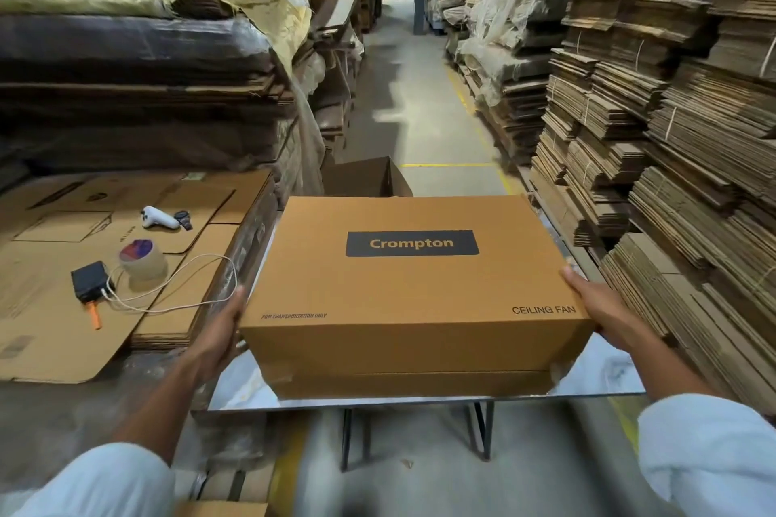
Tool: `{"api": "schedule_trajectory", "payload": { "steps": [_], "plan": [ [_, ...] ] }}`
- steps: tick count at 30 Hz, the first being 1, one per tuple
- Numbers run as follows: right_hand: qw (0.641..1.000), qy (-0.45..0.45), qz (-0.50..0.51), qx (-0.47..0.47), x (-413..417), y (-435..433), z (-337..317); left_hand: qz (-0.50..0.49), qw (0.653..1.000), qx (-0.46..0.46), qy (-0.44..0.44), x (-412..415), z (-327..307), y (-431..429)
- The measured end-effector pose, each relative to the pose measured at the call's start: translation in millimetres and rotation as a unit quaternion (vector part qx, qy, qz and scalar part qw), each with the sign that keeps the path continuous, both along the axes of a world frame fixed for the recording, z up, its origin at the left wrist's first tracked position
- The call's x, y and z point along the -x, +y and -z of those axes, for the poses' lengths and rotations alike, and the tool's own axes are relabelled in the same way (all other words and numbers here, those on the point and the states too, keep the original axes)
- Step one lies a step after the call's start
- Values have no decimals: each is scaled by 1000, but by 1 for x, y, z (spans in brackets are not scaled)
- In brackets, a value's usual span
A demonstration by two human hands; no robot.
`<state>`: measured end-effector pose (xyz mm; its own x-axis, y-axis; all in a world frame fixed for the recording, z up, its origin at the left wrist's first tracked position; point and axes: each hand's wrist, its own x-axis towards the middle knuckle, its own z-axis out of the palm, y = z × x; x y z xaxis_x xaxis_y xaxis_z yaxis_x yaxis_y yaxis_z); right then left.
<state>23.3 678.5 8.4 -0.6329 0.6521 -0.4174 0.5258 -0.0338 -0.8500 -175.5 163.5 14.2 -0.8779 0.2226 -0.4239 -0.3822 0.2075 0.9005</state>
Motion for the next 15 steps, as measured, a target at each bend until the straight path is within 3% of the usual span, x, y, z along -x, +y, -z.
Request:
{"api": "schedule_trajectory", "payload": {
  "steps": [5, 10, 15],
  "plan": [
    [987, 36, 88, 131, -35, -15, 35, -43, 996, -30, -66, -21, 53, -16],
    [980, 35, 171, 97, -34, -40, 47, -63, 997, -43, -34, -27, 45, -2],
    [977, 120, 142, 101, -13, -28, 12, -53, 996, -54, 48, -3, 16, 2]
  ]
}}
